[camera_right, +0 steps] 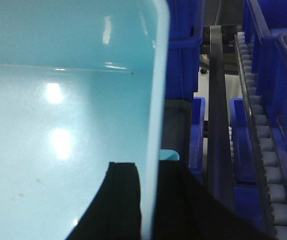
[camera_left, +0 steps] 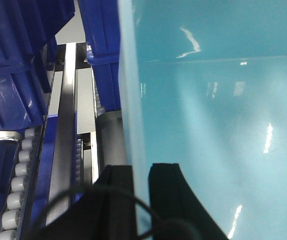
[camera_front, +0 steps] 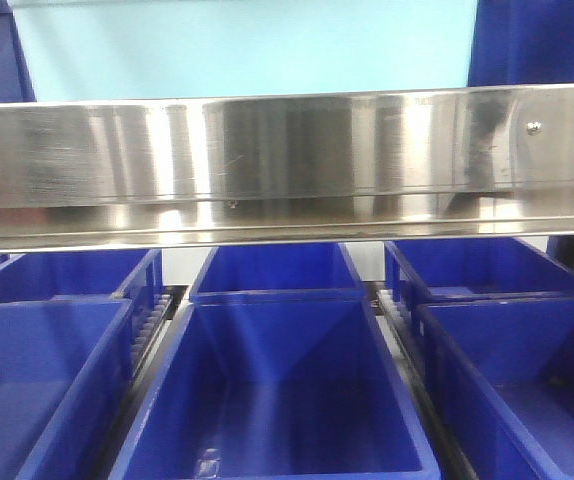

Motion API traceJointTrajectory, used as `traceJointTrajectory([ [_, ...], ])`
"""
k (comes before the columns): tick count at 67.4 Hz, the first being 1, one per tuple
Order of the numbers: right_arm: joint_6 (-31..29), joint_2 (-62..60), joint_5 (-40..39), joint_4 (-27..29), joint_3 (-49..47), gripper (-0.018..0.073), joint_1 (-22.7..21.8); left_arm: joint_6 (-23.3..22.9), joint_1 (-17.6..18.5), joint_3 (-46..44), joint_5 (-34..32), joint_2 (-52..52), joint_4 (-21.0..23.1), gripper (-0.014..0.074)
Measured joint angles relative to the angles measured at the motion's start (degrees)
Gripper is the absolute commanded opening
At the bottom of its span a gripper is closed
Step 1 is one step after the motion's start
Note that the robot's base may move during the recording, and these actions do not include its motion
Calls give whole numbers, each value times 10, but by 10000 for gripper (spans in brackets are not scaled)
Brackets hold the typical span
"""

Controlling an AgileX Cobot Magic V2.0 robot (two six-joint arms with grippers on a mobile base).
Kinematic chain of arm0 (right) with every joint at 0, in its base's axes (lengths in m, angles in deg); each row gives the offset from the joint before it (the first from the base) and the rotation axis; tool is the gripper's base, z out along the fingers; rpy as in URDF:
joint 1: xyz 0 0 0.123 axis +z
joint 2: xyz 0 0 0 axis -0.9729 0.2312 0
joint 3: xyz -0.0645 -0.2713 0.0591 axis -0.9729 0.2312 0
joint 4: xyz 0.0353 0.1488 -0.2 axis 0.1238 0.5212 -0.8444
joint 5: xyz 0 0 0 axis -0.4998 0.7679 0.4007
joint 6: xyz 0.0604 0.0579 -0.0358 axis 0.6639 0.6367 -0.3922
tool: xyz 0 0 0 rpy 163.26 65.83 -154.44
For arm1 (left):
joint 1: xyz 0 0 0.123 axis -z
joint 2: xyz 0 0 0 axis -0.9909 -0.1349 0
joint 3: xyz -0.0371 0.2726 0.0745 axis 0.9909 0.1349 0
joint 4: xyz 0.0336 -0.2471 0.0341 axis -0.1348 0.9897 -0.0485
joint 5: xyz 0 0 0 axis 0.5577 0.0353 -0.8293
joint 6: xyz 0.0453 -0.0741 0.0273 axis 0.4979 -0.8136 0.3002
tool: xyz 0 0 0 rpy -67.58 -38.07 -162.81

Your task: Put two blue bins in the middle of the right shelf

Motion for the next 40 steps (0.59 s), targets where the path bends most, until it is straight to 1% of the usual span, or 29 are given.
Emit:
traceJointTrajectory([
  [15, -4, 0, -6, 0, 0, -153, 0, -1, 0, 0, 0, 0, 0, -111],
  [22, -15, 0, -14, 0, 0, -153, 0, -18, -1, -1, 17, 0, 1, -111],
  [40, -23, 27, -48, 8, 0, -153, 3, -27, -42, -1, 29, -13, 48, -111],
])
